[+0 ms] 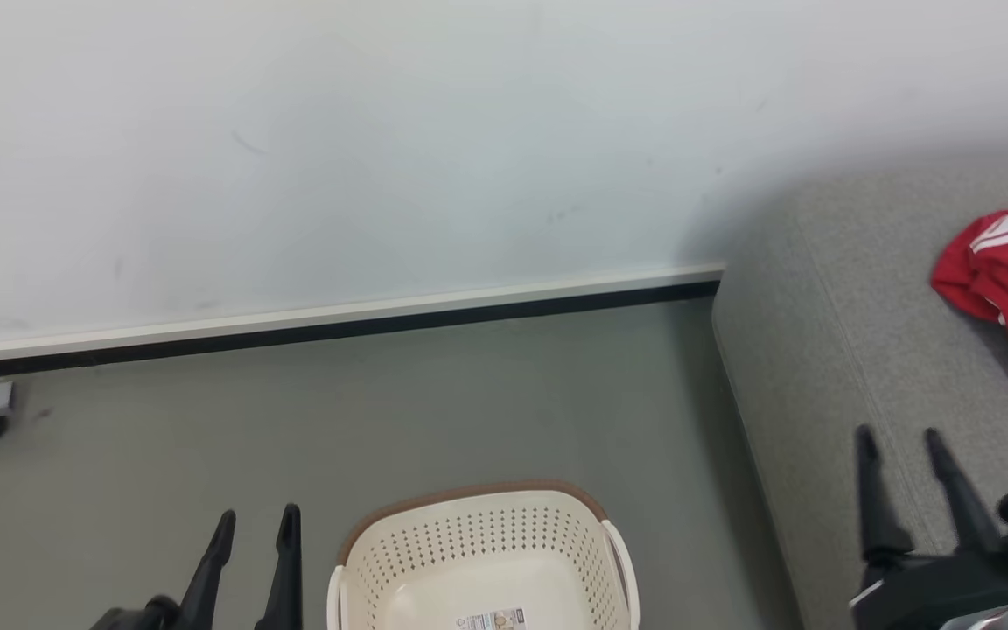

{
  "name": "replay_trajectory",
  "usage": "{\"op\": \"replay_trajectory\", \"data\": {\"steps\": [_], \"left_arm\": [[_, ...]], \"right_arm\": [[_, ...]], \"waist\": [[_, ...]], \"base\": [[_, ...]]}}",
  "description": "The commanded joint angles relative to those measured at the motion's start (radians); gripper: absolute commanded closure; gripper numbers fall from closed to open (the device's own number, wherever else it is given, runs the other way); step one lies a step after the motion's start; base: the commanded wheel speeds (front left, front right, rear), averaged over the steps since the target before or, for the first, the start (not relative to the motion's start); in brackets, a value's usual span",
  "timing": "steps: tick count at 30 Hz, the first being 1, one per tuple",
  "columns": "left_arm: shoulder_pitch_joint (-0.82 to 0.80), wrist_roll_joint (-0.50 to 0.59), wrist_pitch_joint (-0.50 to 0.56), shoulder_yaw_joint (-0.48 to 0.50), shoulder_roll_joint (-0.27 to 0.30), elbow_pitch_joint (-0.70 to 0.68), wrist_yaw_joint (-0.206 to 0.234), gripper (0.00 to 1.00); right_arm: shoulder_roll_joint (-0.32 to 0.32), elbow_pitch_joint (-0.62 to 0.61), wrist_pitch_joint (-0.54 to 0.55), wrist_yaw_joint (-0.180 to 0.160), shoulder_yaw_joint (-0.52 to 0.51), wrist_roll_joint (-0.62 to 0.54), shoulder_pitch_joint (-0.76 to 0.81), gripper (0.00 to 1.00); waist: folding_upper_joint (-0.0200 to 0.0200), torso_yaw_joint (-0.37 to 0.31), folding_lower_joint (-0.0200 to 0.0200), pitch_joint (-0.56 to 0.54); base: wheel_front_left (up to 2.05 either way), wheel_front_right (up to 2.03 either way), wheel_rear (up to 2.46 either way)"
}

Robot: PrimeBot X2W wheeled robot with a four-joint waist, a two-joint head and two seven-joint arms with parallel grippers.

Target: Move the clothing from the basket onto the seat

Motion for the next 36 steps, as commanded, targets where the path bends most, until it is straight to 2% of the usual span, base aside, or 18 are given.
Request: {"op": "replay_trajectory", "data": {"steps": [1, 9, 17, 21, 36], "left_arm": [[0.032, 0.022, -0.004, 0.02, -0.002, -0.006, -0.014, 0.0], [0.106, 0.073, -0.004, 0.113, -0.023, -0.022, -0.077, 0.0], [0.163, 0.134, -0.004, 0.162, -0.033, -0.016, -0.098, 0.0], [0.177, 0.164, -0.004, 0.168, -0.037, -0.006, -0.122, 0.0], [0.156, 0.183, -0.004, 0.186, -0.075, 0.015, -0.149, 0.0]], "right_arm": [[0.008, 0.002, -0.015, 0.001, 0.026, 0.005, 0.023, 0.0], [0.037, 0.053, -0.077, 0.0, 0.118, -0.002, 0.085, 0.0], [0.057, 0.09, -0.104, 0.0, 0.152, -0.035, 0.117, 0.0], [0.064, 0.099, -0.095, 0.0, 0.144, -0.052, 0.136, 0.0], [0.071, 0.099, -0.099, 0.0, 0.164, -0.064, 0.126, 0.0]], "waist": [[0.0002, 0.034, 0.0002, -0.035], [0.0002, 0.053, 0.0002, -0.052], [0.0002, 0.039, 0.0002, -0.059], [0.0002, 0.034, 0.0002, -0.057], [0.0002, 0.029, 0.0002, -0.054]], "base": [[0.0, 0.0, 0.0], [0.0, 0.0, 0.0], [0.0, 0.0, 0.0], [0.0, 0.0, 0.0], [0.0, 0.0, 0.0]]}}
